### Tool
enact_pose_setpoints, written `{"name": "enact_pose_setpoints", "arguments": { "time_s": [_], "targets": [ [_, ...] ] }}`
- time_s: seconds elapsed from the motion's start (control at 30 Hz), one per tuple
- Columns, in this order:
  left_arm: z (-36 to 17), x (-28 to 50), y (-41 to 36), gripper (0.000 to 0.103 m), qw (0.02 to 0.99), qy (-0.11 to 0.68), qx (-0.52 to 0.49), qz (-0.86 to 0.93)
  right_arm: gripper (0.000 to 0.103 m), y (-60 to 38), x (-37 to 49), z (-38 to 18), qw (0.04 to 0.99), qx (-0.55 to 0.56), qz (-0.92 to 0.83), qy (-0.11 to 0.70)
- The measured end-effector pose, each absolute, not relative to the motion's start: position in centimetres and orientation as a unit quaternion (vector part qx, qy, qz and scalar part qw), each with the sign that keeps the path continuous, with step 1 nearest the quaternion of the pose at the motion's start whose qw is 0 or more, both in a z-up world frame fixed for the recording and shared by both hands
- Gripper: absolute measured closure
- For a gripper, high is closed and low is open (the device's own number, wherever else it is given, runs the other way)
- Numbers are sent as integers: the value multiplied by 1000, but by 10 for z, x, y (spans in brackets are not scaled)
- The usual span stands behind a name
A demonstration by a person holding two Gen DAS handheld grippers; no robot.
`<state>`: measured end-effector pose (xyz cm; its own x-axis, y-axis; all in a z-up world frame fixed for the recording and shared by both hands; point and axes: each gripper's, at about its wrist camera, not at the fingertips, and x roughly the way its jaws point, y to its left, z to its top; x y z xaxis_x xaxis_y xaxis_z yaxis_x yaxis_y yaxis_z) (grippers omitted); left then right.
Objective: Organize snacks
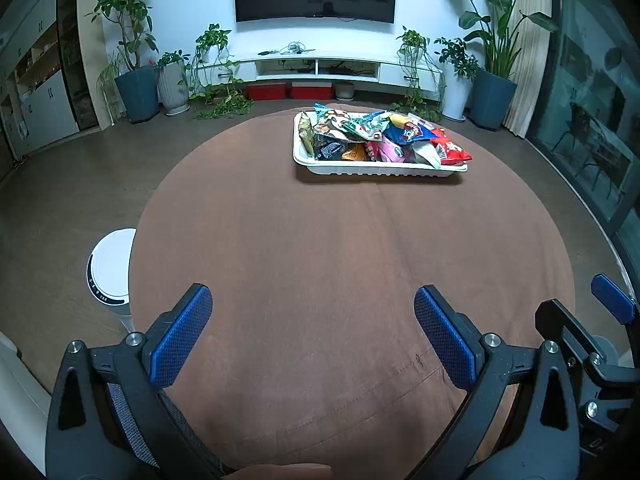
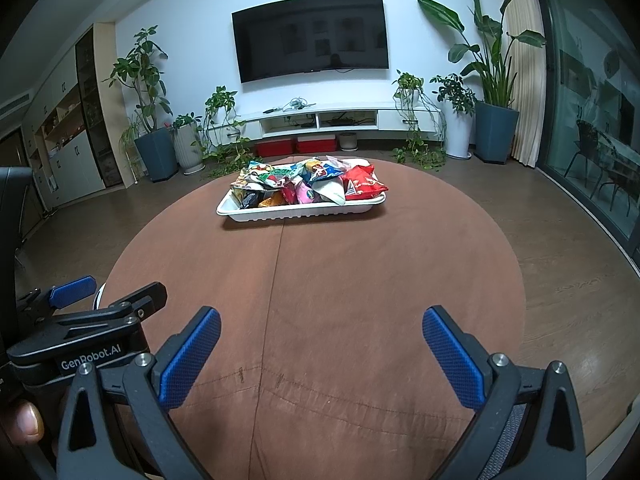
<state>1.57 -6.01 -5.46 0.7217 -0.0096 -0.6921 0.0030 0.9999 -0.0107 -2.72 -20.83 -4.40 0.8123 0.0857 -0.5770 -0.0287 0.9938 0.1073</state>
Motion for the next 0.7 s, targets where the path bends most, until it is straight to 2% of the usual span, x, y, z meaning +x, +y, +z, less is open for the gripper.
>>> {"name": "enact_pose_setpoints", "arguments": {
  "time_s": [0.7],
  "targets": [
    [-54, 16, -61, 1, 932, 361, -7, -20, 0, -210, -32, -53, 948, 54, 31, 313]
  ]
}}
